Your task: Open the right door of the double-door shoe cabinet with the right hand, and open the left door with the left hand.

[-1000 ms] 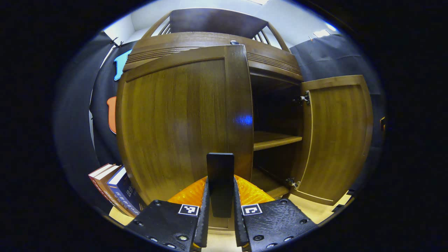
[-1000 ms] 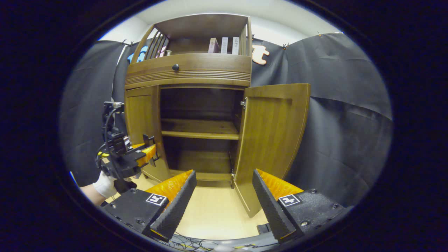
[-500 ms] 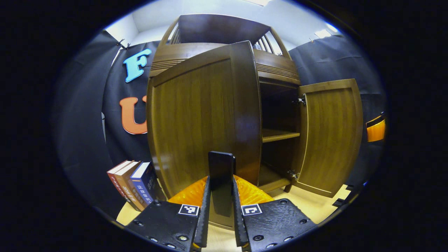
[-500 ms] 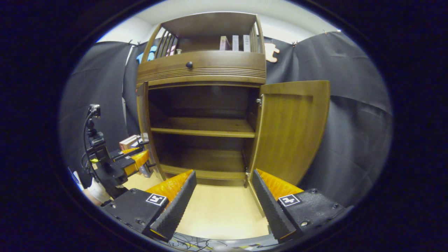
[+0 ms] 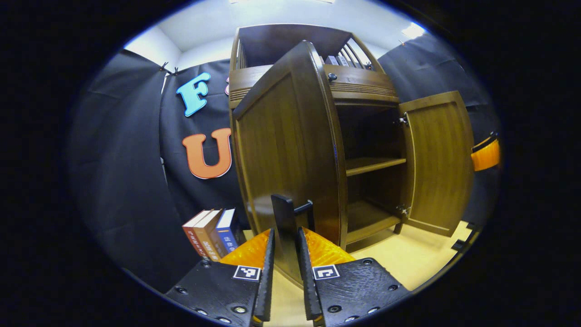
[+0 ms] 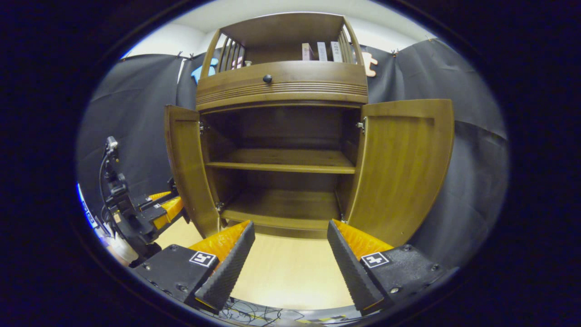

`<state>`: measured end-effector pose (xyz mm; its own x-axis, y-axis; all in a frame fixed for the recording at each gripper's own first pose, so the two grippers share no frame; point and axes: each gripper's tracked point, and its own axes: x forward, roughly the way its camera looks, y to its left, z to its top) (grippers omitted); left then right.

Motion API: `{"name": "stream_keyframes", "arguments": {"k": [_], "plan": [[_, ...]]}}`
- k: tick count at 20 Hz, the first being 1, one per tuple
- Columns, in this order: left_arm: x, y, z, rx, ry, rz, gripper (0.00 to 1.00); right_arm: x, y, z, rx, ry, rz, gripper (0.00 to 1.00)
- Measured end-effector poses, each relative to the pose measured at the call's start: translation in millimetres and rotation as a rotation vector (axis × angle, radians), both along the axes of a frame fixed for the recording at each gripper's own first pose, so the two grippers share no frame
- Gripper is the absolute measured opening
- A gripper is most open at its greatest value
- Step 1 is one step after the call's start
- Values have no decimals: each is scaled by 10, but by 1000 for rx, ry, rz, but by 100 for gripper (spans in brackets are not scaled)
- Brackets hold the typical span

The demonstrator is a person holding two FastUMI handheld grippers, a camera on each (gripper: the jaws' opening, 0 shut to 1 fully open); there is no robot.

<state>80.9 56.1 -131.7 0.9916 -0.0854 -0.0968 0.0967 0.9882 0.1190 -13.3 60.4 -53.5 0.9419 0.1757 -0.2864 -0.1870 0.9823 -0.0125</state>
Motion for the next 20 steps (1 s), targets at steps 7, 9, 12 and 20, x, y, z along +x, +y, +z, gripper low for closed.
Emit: {"name": "stream_keyframes", "arguments": {"k": [7,9,12,20], "plan": [[-79,323,-73,-65,42,60,14,-68,17,-43,20,10,18,100],[-79,439,-86,-165,57,104,14,-87,-12,-54,30,15,12,100],[-112,758,-130,-227,60,168,4,-114,-48,-84,33,20,7,100],[-109,883,-101,-231,35,85,1,-143,-60,-117,36,32,11,100]]}}
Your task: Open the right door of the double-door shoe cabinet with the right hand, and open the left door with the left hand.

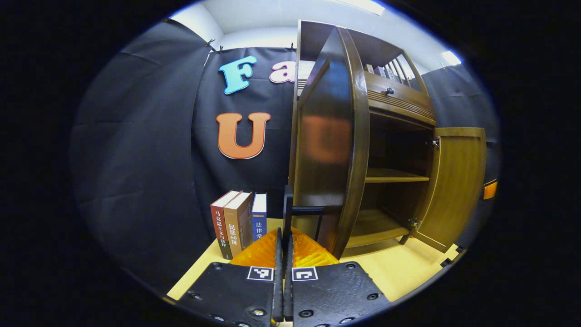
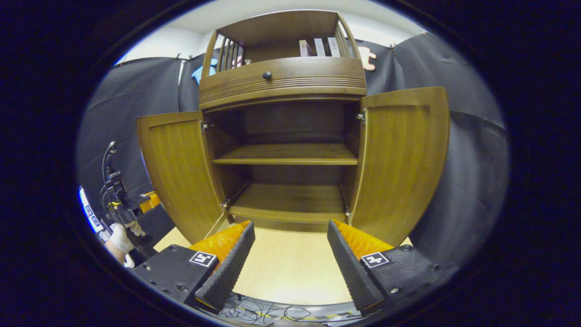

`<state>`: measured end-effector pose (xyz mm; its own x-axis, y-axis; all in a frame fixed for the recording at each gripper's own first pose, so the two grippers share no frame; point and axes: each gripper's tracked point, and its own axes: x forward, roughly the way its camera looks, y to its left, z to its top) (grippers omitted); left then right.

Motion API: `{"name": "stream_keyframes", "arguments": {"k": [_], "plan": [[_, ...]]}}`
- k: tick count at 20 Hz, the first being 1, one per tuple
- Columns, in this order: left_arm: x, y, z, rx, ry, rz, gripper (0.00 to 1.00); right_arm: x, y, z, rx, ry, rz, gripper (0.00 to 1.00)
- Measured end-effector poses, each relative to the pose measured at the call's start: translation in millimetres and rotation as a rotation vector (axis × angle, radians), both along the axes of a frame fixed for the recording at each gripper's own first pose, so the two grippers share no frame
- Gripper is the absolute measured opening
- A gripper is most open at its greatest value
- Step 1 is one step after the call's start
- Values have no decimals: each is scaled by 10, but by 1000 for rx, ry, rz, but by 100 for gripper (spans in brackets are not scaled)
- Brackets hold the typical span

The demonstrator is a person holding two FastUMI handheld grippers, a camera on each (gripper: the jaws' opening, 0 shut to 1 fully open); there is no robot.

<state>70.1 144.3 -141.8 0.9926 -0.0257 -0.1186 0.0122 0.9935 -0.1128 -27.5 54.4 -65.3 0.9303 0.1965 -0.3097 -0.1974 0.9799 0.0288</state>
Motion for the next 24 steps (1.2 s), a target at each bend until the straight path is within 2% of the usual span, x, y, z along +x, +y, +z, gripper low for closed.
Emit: {"name": "stream_keyframes", "arguments": {"k": [8,11,12,13,16,19,20,21,24], "plan": [[35,267,-35,13,8,-119,0,-39,12,-29,-5,7,9,100],[50,353,-60,-9,28,-173,0,-49,38,-28,-9,10,18,100],[64,368,-56,-16,34,-194,14,-70,40,-33,-11,10,21,100],[64,383,-65,-22,40,-219,1,-73,46,-23,-13,10,24,100],[48,367,-78,-63,59,-288,5,-72,47,-21,-20,11,27,100],[-31,370,-82,-91,62,-330,11,-75,38,-22,-24,14,26,100],[-87,369,-126,-87,80,-343,29,-79,25,-27,-26,14,23,100],[-114,389,-177,-76,95,-344,7,-71,9,-16,-26,12,19,100],[-297,481,-170,-45,103,-327,61,-45,-15,-29,-25,14,13,100]]}}
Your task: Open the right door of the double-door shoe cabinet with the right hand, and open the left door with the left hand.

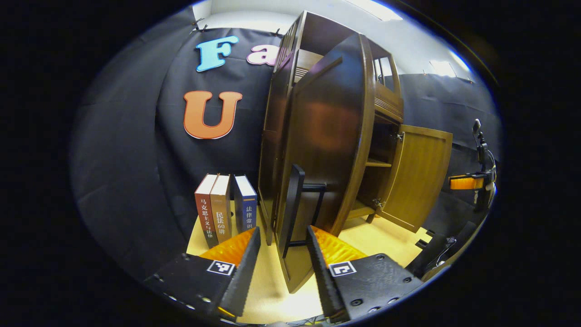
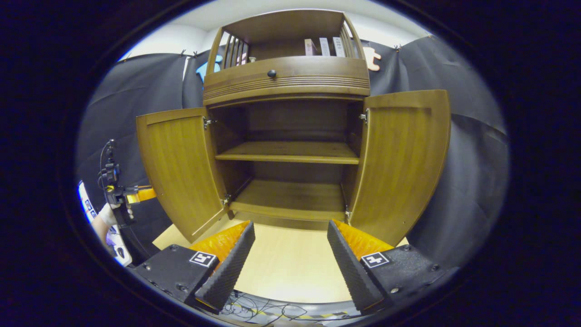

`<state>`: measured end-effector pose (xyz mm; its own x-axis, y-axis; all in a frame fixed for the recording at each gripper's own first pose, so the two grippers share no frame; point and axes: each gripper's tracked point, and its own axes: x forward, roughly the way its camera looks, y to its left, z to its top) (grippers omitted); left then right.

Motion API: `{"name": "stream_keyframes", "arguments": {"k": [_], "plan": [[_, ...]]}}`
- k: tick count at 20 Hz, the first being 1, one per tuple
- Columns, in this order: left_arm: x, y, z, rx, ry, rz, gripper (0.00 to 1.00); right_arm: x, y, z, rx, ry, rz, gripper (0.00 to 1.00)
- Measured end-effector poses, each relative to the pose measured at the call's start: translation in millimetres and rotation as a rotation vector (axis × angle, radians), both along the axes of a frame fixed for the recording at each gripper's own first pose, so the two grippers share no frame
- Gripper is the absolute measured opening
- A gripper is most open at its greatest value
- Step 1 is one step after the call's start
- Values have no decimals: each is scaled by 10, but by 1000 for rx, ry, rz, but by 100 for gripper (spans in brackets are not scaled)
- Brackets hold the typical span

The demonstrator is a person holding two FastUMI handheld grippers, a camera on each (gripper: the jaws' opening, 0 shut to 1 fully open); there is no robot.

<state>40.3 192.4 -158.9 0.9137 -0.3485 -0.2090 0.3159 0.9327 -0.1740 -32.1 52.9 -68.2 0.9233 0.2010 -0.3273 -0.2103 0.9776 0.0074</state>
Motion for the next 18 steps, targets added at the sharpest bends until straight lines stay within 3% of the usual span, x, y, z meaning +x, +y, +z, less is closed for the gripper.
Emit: {"name": "stream_keyframes", "arguments": {"k": [1,4,6,8,9,13,14,15,18], "plan": [[-52,33,24,3,-4,11,51,11,11,-9,0,3,3,100],[-213,111,141,5,-3,87,100,28,78,-35,-8,6,16,100],[-243,152,304,30,-30,161,95,37,125,-20,-7,-2,27,100],[-276,120,507,63,-71,224,100,40,169,-8,-5,-10,35,100],[-290,94,608,79,-83,254,95,45,183,4,-2,-15,37,100],[-274,-336,969,61,-136,263,95,74,208,16,21,-18,42,100],[-252,-433,1031,42,-131,270,100,77,195,25,25,-21,38,100],[-250,-507,1088,18,-126,283,95,84,174,43,29,-26,31,100],[-189,-683,1253,-21,-132,317,95,82,54,111,48,-44,-3,100]]}}
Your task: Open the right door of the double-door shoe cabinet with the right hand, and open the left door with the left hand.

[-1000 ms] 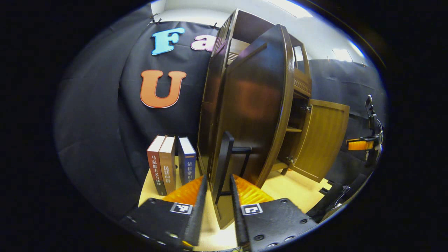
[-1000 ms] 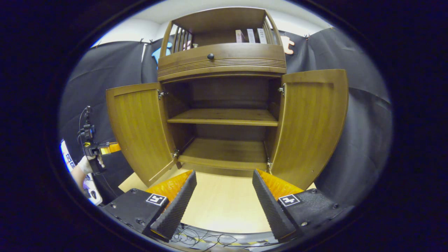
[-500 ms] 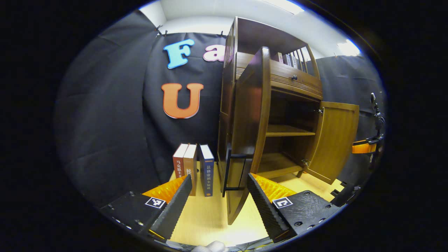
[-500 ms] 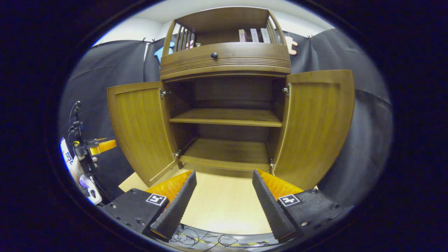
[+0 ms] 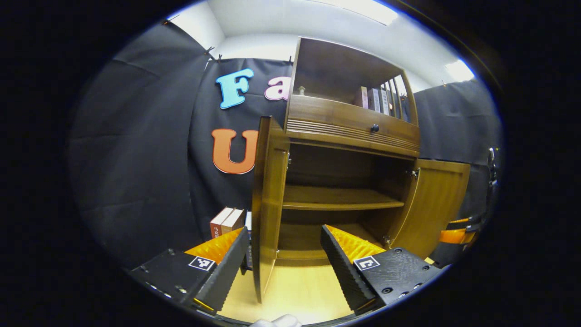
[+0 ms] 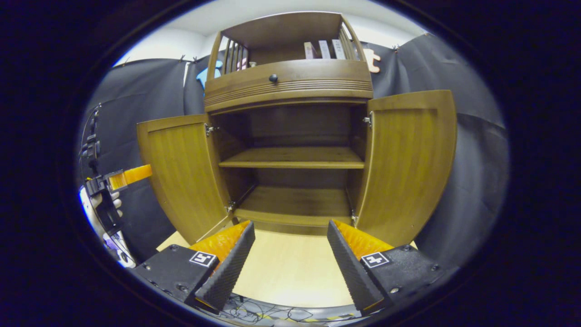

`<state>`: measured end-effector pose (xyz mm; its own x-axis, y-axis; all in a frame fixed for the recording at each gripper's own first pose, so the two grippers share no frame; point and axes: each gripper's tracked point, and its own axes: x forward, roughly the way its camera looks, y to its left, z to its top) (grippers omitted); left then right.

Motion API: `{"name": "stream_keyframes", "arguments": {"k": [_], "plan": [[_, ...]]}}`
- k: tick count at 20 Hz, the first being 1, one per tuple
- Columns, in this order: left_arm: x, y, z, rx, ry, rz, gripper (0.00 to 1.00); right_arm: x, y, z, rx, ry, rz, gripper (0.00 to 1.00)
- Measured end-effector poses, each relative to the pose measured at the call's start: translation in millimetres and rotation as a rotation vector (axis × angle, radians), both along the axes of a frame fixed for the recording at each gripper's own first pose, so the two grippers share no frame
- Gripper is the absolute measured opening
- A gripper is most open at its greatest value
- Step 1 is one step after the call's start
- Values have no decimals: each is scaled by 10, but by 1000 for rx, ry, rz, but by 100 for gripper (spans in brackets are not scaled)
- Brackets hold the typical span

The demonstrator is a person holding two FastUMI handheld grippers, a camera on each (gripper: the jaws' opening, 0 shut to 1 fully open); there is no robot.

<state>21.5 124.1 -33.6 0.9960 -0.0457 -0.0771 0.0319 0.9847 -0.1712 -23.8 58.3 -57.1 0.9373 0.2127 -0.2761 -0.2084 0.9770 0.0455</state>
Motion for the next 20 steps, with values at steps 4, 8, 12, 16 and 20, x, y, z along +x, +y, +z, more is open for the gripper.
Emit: {"name": "stream_keyframes", "arguments": {"k": [4,8,12,16,20], "plan": [[56,-11,-7,33,10,115,84,23,-201,122,36,-32,-59,100],[-11,-289,106,75,-31,142,95,41,-395,136,47,-43,-110,100],[-90,-707,156,124,-55,107,95,60,-535,160,64,-61,-163,100],[-158,-1037,163,182,-76,51,95,54,-642,261,73,-101,-198,100],[-186,-1199,140,183,-68,14,96,57,-659,298,58,-112,-197,100]]}}
